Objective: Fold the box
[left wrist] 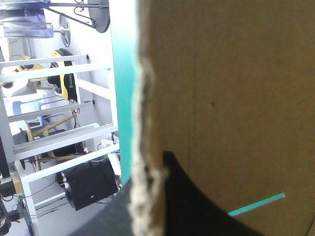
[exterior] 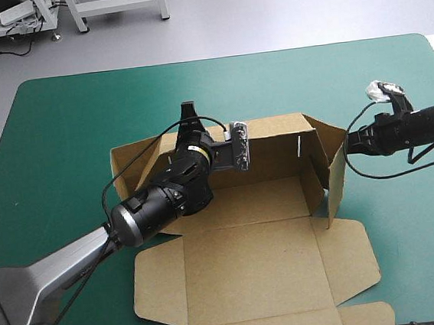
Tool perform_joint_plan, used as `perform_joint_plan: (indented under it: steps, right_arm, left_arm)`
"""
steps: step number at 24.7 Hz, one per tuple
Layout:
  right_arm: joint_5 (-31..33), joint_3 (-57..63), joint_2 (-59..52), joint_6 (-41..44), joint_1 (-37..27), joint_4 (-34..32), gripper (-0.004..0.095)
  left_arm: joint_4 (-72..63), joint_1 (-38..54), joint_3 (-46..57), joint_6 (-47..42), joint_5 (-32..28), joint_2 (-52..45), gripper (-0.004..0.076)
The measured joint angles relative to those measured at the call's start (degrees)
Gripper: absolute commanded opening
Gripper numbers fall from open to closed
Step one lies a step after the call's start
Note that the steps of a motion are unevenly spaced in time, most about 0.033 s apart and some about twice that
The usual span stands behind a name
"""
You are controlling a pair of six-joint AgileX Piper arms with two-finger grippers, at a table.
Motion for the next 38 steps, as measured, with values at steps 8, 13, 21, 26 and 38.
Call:
perform_joint_plan:
  steps: [8,13,21,26,38]
  right_arm:
    - [-0.12,1.53,-0.73,-3.78,1.03,0.66,-0.0023]
    - [-0.12,1.53,-0.73,-8.30,5.31,-0.37,0.0020]
    - [-0.30,1.53,-0.73,-5.62,10.20,-11.60,0.0328]
    - [-0.23,1.53,-0.73,-3.91,10.20,-12.73,0.0328]
    - [0.24,1.53,-4.87,2.96,10.47,-16.41,0.0328]
  left_arm:
    - [0.00,-0.02,0.00,0.00,0.06,0.00,-0.0006]
    - [0.00,-0.08,0.00,0.00,0.18,0.00,-0.0006]
    - [0.00,-0.13,0.00,0.00,0.35,0.00,-0.0006]
    - [0.00,-0.13,0.00,0.00,0.37,0.00,-0.0006]
    - [0.00,-0.19,0.00,-0.21,0.66,-0.08,-0.0006]
